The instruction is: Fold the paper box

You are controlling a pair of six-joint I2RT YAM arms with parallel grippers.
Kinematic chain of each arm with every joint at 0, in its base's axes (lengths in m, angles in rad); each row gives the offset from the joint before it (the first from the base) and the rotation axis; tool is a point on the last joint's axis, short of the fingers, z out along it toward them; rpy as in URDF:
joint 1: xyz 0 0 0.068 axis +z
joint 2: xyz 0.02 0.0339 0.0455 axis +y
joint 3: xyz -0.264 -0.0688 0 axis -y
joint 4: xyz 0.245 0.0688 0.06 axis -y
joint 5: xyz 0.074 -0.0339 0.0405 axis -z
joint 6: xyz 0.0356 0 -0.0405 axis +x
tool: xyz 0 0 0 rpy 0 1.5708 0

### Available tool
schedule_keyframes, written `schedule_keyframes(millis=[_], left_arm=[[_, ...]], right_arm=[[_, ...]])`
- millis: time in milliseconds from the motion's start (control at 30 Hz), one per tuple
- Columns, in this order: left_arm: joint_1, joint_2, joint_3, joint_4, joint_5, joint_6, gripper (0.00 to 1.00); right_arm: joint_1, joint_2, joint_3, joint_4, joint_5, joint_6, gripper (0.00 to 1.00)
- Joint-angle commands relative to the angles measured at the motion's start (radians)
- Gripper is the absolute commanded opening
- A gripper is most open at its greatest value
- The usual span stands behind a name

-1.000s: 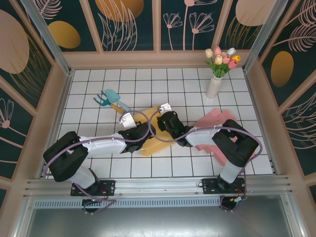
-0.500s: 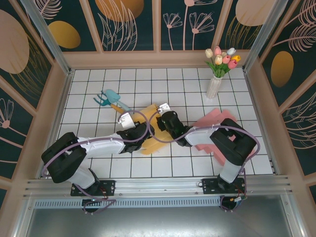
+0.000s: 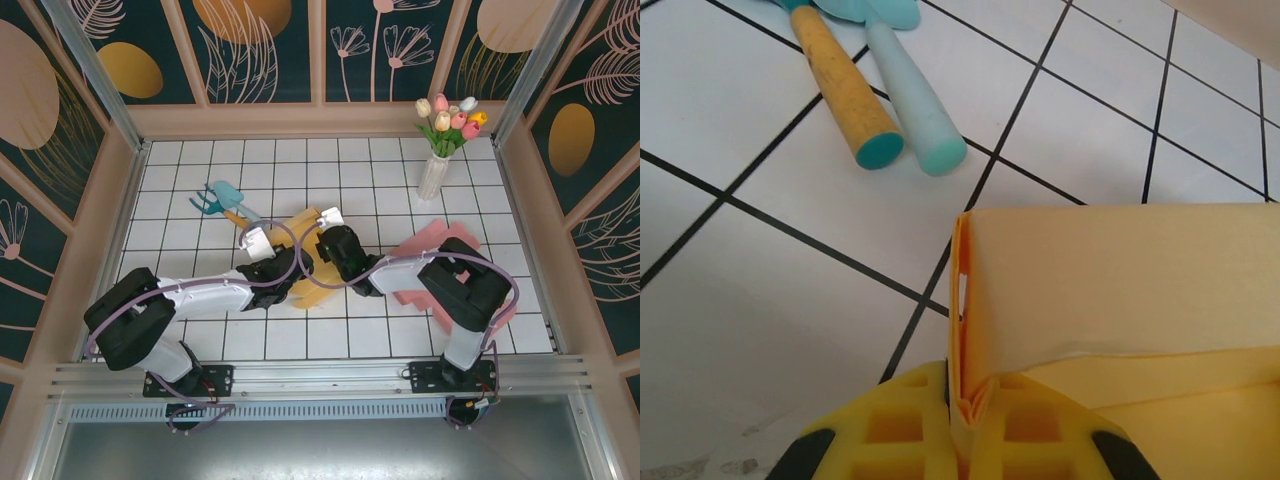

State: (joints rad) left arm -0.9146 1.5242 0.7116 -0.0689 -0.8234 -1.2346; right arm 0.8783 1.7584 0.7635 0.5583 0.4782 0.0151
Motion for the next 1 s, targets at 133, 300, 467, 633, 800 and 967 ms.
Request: schedule_keyframes(millis=[133, 300, 467, 633, 800, 967], left_arm=[[0.007, 0.046, 0.020, -0.008, -0.132, 0.038, 0.00], [0.008, 0.043, 0.019, 0.014, -0.156, 0.068, 0.00], [0.007, 0.027, 0.007, 0.060, -0.173, 0.155, 0.00], [0.009, -0.004, 0.001, 0.136, -0.176, 0.344, 0.00], [0.010, -0.108, -0.019, 0.243, -0.147, 0.650, 0.00], [0.012, -0.277, -0.018, 0.304, -0.012, 0.940, 0.00]], right_arm=[[0.032, -0.177, -0.054, -0.076, -0.102, 0.033, 0.38], [0.035, -0.314, -0.095, -0.145, -0.102, 0.058, 0.41], [0.039, -0.482, -0.149, -0.216, -0.151, 0.061, 0.47], [0.039, -0.708, -0.211, -0.300, -0.144, 0.059, 0.50], [0.036, -0.908, -0.260, -0.377, -0.090, 0.033, 0.62], [0.034, -1.070, -0.320, -0.370, -0.028, -0.010, 0.99]])
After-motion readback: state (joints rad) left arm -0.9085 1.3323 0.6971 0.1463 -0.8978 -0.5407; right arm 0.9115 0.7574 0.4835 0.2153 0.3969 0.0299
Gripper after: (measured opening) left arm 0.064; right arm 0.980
